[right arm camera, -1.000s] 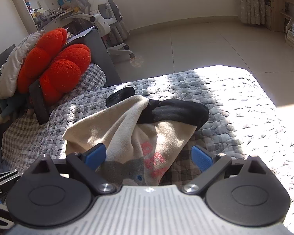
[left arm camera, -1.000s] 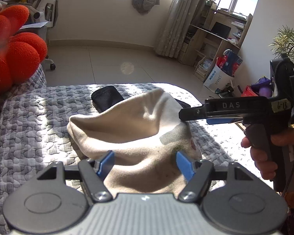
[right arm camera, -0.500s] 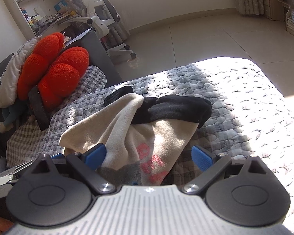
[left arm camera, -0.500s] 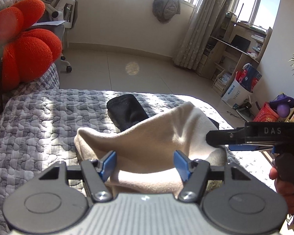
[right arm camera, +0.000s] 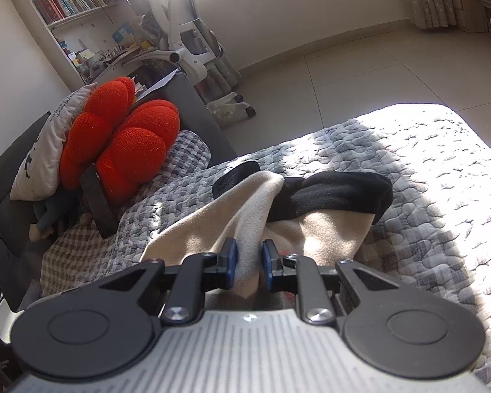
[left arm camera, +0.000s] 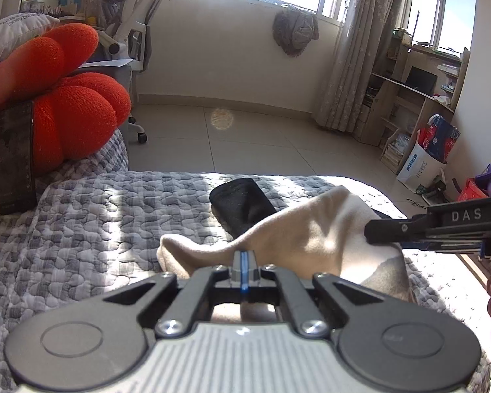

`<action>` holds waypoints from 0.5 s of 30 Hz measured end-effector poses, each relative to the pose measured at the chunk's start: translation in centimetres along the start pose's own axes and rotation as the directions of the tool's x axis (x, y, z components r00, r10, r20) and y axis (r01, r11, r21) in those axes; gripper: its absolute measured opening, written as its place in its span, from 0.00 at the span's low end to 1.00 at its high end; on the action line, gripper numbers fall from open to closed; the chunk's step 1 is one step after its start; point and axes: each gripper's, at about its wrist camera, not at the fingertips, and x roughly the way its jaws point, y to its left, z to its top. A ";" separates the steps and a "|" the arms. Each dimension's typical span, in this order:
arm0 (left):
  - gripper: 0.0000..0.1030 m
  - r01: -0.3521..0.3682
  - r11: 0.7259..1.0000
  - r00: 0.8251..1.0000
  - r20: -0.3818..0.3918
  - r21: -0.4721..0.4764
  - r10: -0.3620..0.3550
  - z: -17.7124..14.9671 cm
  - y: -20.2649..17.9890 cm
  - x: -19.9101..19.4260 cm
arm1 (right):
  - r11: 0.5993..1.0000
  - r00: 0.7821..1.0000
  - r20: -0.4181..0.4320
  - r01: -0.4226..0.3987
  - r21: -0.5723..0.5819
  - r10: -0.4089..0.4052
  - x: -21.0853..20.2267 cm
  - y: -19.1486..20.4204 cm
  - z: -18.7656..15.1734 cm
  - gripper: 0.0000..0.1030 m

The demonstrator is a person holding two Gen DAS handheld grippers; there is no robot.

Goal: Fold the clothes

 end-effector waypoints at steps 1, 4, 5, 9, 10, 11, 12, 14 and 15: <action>0.00 -0.005 1.000 1.000 0.001 -0.004 0.005 0.0 0.3 -0.2 | 1.000 1.000 0.008 -0.004 0.002 0.004 -0.1 0.1 0.0 0.16; 0.00 -0.014 1.000 1.000 -0.005 -0.026 0.014 -0.2 1.1 -0.3 | 0.999 0.999 0.044 -0.028 0.016 0.027 -0.4 0.5 0.1 0.10; 0.01 -0.012 0.999 1.000 -0.010 -0.035 0.012 -0.2 1.3 -0.3 | 0.999 0.998 0.055 -0.041 0.020 0.040 -0.5 0.6 0.2 0.10; 0.44 0.035 0.994 0.999 -0.038 -0.102 -0.039 -0.4 2.5 -0.1 | 0.998 0.996 0.077 -0.052 0.022 0.050 -0.5 1.3 0.3 0.10; 0.50 0.048 0.992 0.998 -0.042 -0.118 -0.054 -0.5 2.7 0.0 | 0.998 0.995 0.079 -0.056 0.026 0.054 -0.4 1.4 0.3 0.10; 0.50 0.058 0.990 0.997 -0.046 -0.126 -0.064 -0.6 2.8 0.0 | 0.998 0.995 0.081 -0.061 0.028 0.059 -0.3 1.5 0.3 0.10; 0.51 0.071 0.989 0.996 -0.052 -0.131 -0.078 -0.6 2.9 0.1 | 0.998 0.995 0.083 -0.064 0.027 0.061 -0.2 1.7 0.3 0.10; 0.54 0.095 0.985 0.992 -0.066 -0.141 -0.105 -0.6 3.0 0.3 | 0.998 0.995 0.081 -0.063 0.019 0.061 0.1 2.0 0.3 0.10; 0.55 0.107 0.984 0.990 -0.078 -0.145 -0.119 -0.7 3.0 0.6 | 0.998 0.995 0.078 -0.061 0.014 0.060 0.2 2.1 0.2 0.10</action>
